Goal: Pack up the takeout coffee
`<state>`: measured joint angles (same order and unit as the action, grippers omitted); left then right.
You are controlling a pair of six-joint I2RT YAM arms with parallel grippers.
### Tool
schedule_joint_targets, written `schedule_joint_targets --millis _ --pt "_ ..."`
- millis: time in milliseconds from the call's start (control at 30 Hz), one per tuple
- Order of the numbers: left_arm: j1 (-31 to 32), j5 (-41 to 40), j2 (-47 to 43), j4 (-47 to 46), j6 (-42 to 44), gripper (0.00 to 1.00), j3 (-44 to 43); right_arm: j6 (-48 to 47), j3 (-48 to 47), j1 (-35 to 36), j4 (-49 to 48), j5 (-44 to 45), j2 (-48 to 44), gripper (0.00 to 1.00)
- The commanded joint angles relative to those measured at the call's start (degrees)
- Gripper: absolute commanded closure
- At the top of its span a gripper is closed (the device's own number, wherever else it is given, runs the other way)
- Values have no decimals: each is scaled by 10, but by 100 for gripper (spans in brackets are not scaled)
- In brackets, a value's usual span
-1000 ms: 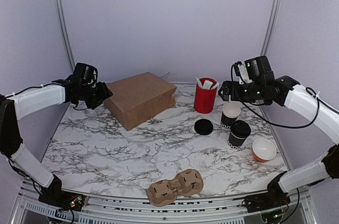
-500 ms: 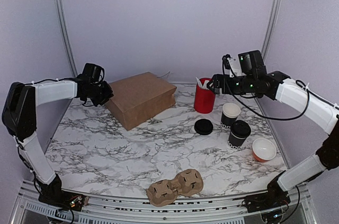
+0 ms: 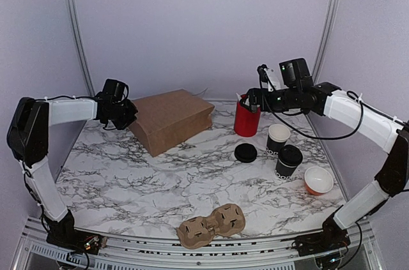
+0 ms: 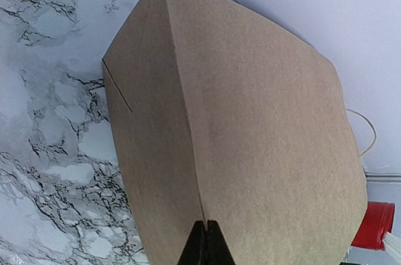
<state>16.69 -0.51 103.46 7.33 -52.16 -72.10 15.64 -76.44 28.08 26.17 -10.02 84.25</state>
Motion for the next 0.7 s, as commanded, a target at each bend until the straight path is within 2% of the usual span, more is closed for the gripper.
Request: schedule_joint_targets --millis 0,167,300,667 --pt "-3 -10 -28 -14 10 100 17 -15 -32 24 -6 1 9 6" --pt "-5 -10 -67 -15 41 100 25 -3 -30 31 -28 -9 21 6" --pt "-6 0 -132 -17 73 100 34 6 -41 36 -41 -27 41 6" --pt "-6 120 -318 -17 157 100 61 58 -93 51 -111 -91 111 6"
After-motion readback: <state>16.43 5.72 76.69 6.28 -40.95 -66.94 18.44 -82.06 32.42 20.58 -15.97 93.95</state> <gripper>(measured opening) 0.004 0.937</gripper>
